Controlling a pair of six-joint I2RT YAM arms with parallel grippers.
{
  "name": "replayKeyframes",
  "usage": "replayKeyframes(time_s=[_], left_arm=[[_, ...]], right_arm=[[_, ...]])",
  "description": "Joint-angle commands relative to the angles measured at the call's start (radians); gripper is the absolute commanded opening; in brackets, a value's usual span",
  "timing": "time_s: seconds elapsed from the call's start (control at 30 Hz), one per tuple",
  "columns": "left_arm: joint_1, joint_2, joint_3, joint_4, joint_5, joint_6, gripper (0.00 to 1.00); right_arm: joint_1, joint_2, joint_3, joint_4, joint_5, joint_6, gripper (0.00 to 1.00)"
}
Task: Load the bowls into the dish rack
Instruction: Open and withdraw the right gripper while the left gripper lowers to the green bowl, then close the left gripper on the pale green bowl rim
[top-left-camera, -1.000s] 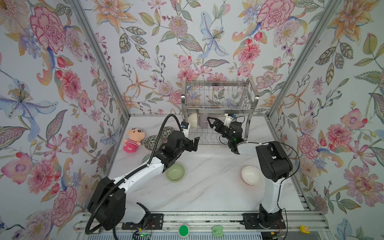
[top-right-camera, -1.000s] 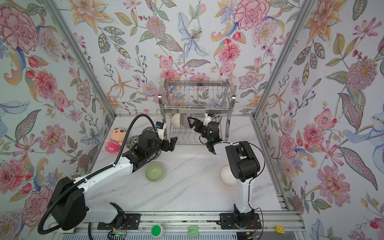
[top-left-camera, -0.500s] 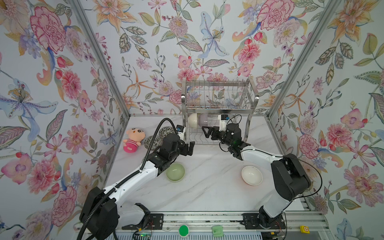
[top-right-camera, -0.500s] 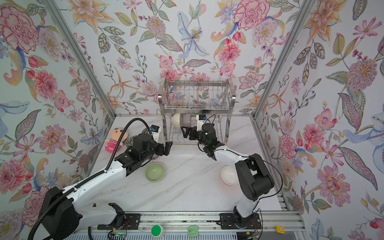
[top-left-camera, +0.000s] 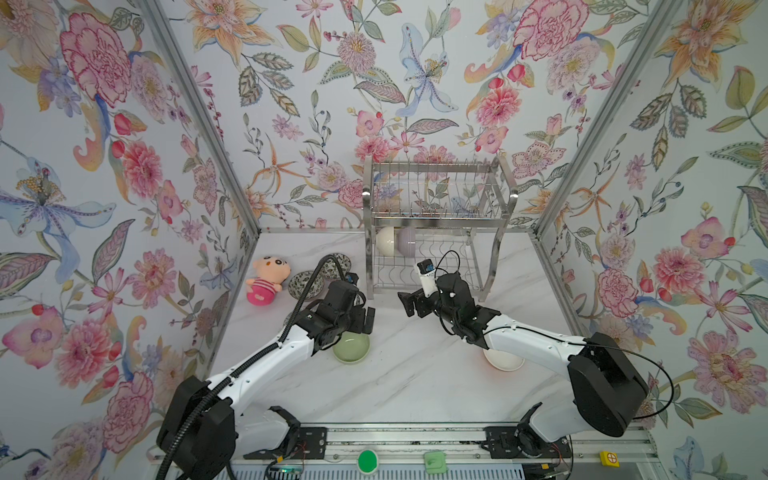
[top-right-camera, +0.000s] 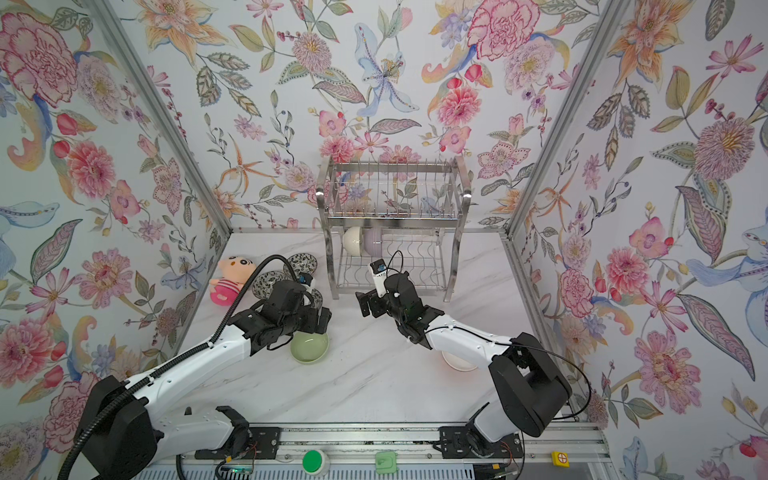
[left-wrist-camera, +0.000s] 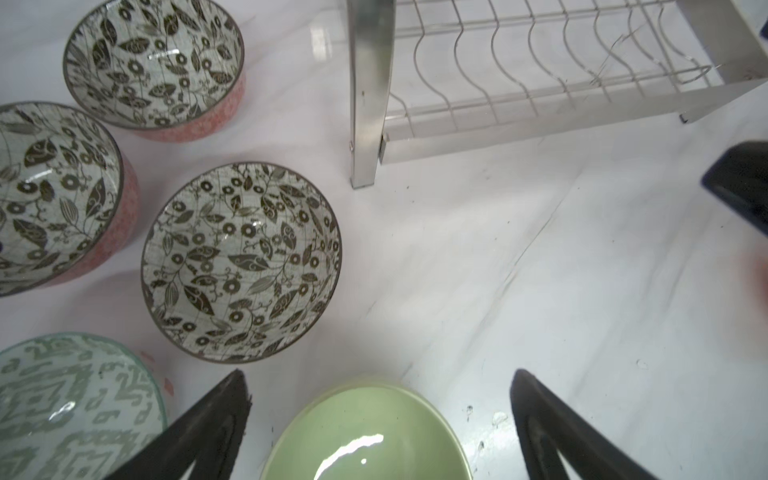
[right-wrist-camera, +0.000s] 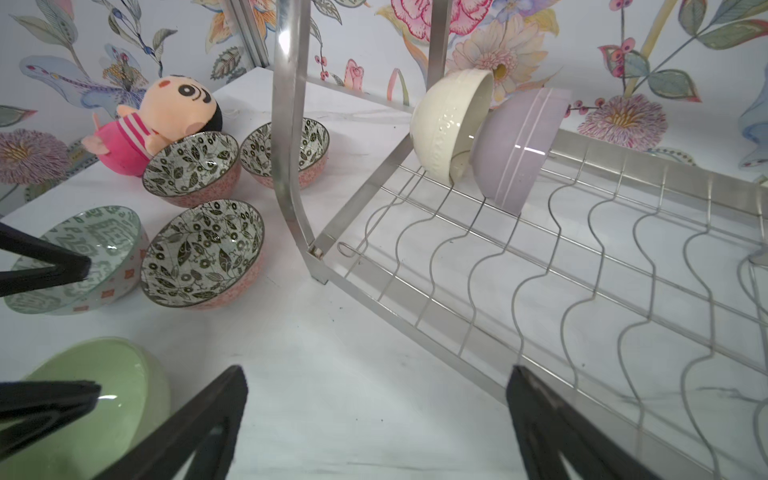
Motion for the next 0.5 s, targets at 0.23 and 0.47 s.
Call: replayKeyframes(time_s=[0.23,0.47], left_arm=[[-0.040,-0.058,-0.101,-0.046,0.151,-0.163,0.91],[-0.077,-0.009,-0.136,-0.015,0.150,-0.161,0.76]], right_arm=[[-0.060,-0.109,-0.050,-0.001,0.019,0.013,0.99],[-0.061,-0.111,-0.057,0.004,0.010,0.020,0.99]])
